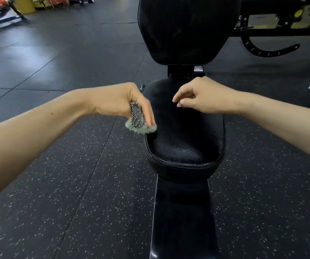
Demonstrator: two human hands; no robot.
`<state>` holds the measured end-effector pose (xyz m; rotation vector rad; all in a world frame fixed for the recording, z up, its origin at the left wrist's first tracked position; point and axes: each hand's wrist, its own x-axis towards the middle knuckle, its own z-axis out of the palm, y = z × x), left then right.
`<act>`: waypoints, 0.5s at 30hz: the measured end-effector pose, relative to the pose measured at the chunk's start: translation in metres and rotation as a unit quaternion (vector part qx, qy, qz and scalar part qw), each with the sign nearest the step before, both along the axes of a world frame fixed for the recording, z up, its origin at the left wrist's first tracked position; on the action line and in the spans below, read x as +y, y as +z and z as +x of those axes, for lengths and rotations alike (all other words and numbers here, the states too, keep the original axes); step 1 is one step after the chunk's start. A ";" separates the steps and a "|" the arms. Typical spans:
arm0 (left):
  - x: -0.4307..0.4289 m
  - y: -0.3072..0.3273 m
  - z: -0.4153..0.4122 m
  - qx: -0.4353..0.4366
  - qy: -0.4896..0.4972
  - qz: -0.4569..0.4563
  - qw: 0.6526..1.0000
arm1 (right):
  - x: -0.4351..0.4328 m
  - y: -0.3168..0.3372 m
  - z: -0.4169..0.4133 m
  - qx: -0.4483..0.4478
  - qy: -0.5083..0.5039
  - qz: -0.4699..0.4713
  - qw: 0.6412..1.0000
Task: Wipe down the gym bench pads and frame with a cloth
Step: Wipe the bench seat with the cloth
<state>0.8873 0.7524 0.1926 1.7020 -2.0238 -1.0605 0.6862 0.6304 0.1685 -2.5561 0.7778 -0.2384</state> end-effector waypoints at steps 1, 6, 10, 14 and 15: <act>-0.001 0.002 -0.002 0.041 0.029 -0.028 0.998 | -0.001 0.001 -0.001 -0.011 -0.009 0.007 1.000; 0.000 -0.015 -0.014 0.083 -0.009 -0.003 0.997 | -0.004 -0.001 -0.001 -0.023 -0.030 0.004 0.999; -0.011 -0.033 0.006 0.006 0.037 -0.093 0.995 | -0.013 0.000 -0.002 -0.042 -0.072 -0.019 0.996; -0.030 -0.043 0.021 -0.009 0.180 -0.212 0.960 | -0.022 -0.001 -0.003 -0.072 -0.118 -0.002 0.990; -0.032 -0.044 0.018 0.042 0.204 -0.207 0.956 | -0.024 -0.001 -0.004 -0.075 -0.122 0.003 0.990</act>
